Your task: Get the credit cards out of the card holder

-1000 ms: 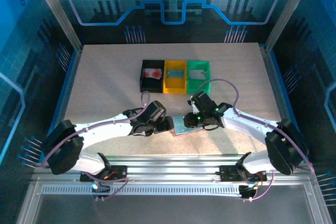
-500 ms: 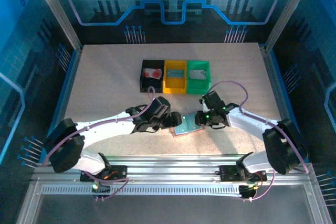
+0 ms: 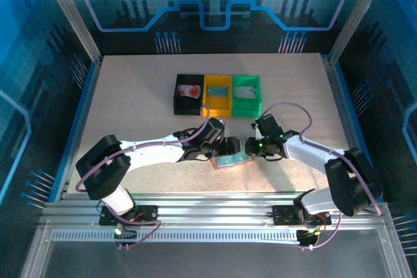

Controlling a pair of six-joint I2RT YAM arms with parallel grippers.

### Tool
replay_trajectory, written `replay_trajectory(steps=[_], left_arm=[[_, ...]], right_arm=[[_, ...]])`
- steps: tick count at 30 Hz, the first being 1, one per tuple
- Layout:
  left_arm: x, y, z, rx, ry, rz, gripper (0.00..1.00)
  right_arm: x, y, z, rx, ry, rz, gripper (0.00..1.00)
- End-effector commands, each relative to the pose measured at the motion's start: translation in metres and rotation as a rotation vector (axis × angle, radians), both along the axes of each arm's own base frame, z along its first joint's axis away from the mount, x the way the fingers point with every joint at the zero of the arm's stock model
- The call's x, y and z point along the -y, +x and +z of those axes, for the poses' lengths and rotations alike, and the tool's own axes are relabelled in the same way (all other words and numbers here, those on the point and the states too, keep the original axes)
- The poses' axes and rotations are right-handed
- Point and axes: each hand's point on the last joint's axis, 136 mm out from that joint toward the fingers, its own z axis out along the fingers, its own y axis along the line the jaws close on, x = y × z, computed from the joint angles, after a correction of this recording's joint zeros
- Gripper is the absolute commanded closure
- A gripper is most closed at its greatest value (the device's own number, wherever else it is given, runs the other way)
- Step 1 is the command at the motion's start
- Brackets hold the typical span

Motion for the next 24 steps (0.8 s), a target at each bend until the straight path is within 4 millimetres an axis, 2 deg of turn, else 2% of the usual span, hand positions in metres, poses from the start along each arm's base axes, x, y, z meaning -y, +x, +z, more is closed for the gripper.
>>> replay_trajectory(steps=[1, 11, 24], left_arm=[[0.020, 0.008, 0.012, 0.019, -0.074, -0.011, 0.25], [0.035, 0.012, 0.000, -0.019, -0.137, 0.020, 0.29], [0.031, 0.011, -0.019, -0.047, -0.109, 0.056, 0.33]], right_arm=[[0.003, 0.002, -0.004, -0.003, 0.014, -0.020, 0.84], [0.001, 0.001, -0.008, -0.006, 0.031, -0.020, 0.85], [0.001, -0.001, -0.012, -0.014, 0.033, -0.019, 0.85]])
